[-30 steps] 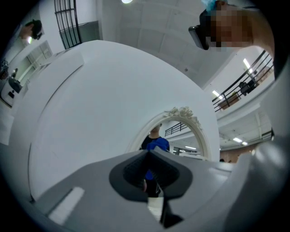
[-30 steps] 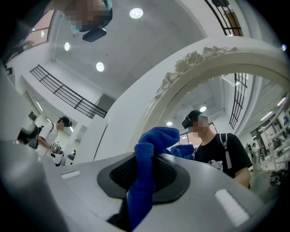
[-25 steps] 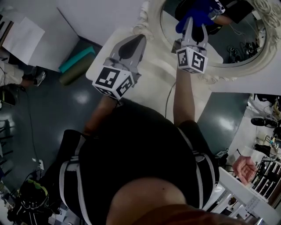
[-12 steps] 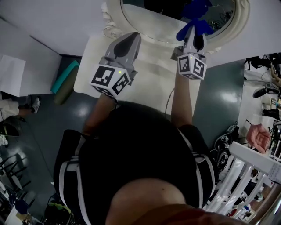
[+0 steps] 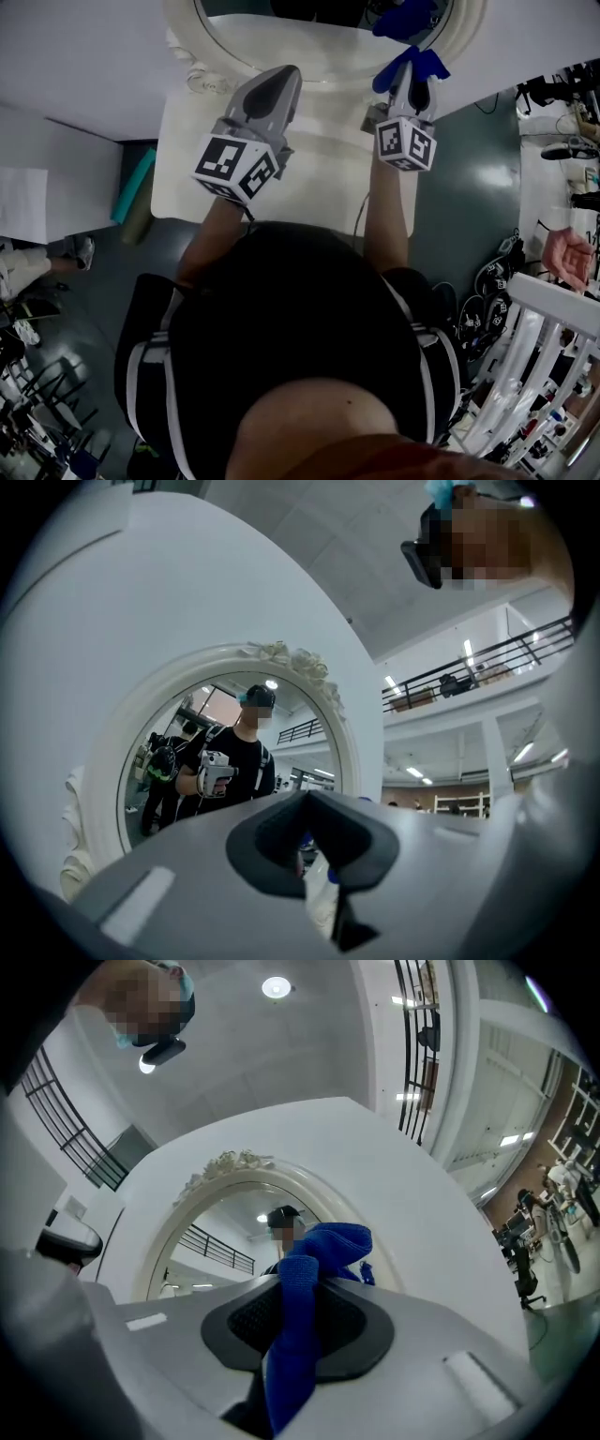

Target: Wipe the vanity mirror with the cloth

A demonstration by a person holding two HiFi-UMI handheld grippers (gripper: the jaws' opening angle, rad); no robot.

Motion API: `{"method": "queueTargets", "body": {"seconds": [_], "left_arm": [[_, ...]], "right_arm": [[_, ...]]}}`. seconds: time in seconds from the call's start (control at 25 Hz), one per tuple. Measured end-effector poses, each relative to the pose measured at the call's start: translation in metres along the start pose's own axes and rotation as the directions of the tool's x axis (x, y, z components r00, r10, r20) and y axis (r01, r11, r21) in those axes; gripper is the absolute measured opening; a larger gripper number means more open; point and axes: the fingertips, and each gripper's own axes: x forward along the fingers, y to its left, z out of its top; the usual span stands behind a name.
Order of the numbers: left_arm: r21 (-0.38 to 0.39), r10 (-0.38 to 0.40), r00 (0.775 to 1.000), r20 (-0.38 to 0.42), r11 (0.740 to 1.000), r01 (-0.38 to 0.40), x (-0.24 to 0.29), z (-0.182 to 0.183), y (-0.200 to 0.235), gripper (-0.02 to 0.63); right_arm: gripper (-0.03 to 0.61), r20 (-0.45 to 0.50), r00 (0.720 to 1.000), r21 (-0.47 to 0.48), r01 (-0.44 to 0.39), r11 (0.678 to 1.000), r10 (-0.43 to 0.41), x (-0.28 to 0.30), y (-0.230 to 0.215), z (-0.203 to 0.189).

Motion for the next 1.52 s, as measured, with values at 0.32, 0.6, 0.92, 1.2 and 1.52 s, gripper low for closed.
{"method": "queueTargets", "body": {"seconds": [0.32,0.6,0.92,1.2,1.52], "left_arm": [[-0.003,0.007,1.000,-0.005,1.000,-0.007,0.038,-0.006,-0.003,0.012],[0.003,0.033,0.999,-0.015,0.999,-0.033,0.036,-0.006,0.005,0.012],[-0.003,0.017,1.000,-0.007,1.000,-0.017,0.042,0.005,0.011,0.012],[-0.008,0.007,1.000,-0.017,1.000,-0.007,0.042,0.009,0.010,0.011],[-0.017,0.000,1.000,-0.006,1.000,0.000,0.049,0.009,0.017,0.011]], "right_arm": [[0.077,-0.046,0.999,0.078,-0.009,0.997,0.012,0.011,-0.015,-0.027],[0.077,-0.061,0.998,0.101,0.027,0.994,-0.021,0.020,-0.026,-0.047],[0.077,-0.021,0.999,0.105,0.052,0.993,-0.050,0.031,-0.038,-0.046],[0.077,0.022,0.999,0.087,0.028,0.996,-0.030,0.033,-0.032,-0.035],[0.077,0.062,0.998,0.071,-0.002,0.997,-0.002,0.042,-0.024,-0.027]]}}
